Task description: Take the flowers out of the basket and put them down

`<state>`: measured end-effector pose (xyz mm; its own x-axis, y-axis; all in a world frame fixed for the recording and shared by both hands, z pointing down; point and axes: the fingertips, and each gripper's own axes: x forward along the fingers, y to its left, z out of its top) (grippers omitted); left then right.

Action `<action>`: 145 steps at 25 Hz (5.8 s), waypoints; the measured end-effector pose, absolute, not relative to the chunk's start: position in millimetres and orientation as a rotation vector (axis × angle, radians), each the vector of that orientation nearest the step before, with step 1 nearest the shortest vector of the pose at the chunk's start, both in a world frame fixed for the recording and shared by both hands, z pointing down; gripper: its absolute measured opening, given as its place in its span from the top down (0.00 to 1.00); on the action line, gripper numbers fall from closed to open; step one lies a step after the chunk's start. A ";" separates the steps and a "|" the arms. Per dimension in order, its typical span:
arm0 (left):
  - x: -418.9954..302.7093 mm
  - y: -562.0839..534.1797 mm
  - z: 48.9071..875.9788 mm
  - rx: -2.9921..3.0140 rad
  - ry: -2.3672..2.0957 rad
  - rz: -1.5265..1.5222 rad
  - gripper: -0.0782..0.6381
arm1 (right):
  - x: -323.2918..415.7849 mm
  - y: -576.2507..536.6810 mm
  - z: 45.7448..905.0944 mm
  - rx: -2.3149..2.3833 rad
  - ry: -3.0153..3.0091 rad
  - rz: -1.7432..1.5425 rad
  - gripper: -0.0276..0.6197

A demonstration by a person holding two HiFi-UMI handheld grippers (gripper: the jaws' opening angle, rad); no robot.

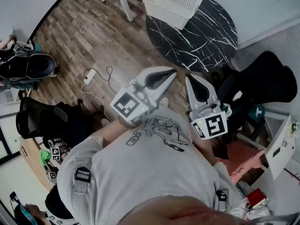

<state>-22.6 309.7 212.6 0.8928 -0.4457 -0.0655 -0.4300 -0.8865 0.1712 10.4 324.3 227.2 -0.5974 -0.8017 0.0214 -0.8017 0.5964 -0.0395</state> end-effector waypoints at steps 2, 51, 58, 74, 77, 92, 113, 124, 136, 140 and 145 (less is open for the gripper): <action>-21.4 306.6 212.7 2.909 -0.675 -0.137 0.89 | 11.4 320.7 227.4 1.407 -2.804 0.076 0.95; -14.1 214.2 225.1 2.872 -0.778 -0.154 0.89 | 19.9 232.7 240.4 1.338 -2.882 0.121 0.95; -24.2 149.9 228.1 2.862 -0.782 -0.149 0.89 | 9.0 169.7 241.8 1.331 -2.867 0.115 0.95; -51.0 -22.4 235.0 2.868 -0.736 -0.118 0.89 | -20.3 -3.4 247.0 1.346 -2.842 0.124 0.95; -53.9 -50.6 235.5 2.868 -0.738 -0.110 0.89 | -22.2 -30.5 251.2 1.352 -2.826 0.118 0.95; -88.5 -162.5 316.5 2.878 -0.742 0.126 0.89 | -29.0 -129.6 312.8 1.312 -2.715 0.122 0.88; -113.8 -293.6 442.7 2.844 -0.787 0.491 0.89 | -10.6 -255.8 437.0 1.153 -2.541 0.197 0.65; -103.5 -336.1 492.7 2.862 -0.720 0.671 0.89 | -10.4 -315.6 496.4 1.066 -2.510 0.234 0.48; -92.0 -359.4 513.2 2.895 -0.686 0.733 0.89 | -17.9 -347.4 546.6 1.031 -2.511 0.275 0.39; -88.0 -363.9 517.1 2.900 -0.689 0.747 0.89 | -21.8 -351.9 558.8 1.011 -2.516 0.285 0.38; -84.3 -368.1 522.4 2.906 -0.686 0.772 0.89 | -25.0 -358.7 570.2 1.019 -2.532 0.310 0.38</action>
